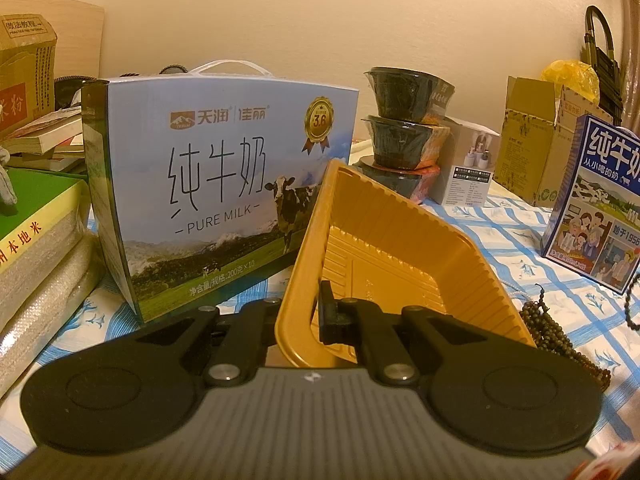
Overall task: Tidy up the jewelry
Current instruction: 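Carry the bead strand over the orange tray and open the right gripper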
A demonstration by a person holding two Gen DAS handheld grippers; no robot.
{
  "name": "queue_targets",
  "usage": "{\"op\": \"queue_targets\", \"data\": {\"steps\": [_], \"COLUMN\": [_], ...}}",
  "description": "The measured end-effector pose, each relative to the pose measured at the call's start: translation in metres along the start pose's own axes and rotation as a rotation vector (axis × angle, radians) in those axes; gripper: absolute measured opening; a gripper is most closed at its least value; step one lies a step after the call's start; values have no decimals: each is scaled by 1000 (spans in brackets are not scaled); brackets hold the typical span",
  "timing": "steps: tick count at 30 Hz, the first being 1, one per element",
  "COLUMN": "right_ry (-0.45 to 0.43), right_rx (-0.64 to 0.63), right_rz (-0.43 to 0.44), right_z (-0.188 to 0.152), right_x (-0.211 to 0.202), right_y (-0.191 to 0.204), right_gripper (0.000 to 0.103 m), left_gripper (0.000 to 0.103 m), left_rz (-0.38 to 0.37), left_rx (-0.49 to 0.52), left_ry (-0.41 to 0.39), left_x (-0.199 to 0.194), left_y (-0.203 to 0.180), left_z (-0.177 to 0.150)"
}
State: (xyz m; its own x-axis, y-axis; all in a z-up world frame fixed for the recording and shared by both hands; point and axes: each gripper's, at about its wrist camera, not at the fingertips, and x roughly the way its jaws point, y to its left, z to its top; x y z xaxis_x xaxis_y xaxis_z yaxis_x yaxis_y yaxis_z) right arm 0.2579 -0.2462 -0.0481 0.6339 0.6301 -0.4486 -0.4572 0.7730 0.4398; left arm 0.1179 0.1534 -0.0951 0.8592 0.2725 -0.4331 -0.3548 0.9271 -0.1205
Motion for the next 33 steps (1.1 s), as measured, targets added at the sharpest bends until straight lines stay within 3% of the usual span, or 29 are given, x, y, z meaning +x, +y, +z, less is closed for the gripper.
{"op": "queue_targets", "data": {"steps": [9,14,21,26,28,30,33], "right_ry": [67,128,203,185,162,133,102], "right_rx": [52,82,125,202,231,237,239], "right_rz": [273,375,404,365,357,351,320], "right_z": [-11,-28,-53,-53,-49,-44,-39], "right_x": [41,78,128,145,146,141,130], "right_y": [73,113,149,152,146,140,128], "right_gripper": [6,6,6,8,17,49,51], "left_gripper": [6,6,6,6,6,6,6], "left_rz": [-4,-8,-14,-15,-13,-13,-12], "left_rx": [-4,-6,-2,-3,-2,-7,-7], "left_ry": [0,1,4,5,6,7,6], "left_x": [-1,-1,-1,0,0,0,-1], "left_y": [-1,-1,0,0,0,1,1], "left_z": [1,1,2,2,1,1,2]}}
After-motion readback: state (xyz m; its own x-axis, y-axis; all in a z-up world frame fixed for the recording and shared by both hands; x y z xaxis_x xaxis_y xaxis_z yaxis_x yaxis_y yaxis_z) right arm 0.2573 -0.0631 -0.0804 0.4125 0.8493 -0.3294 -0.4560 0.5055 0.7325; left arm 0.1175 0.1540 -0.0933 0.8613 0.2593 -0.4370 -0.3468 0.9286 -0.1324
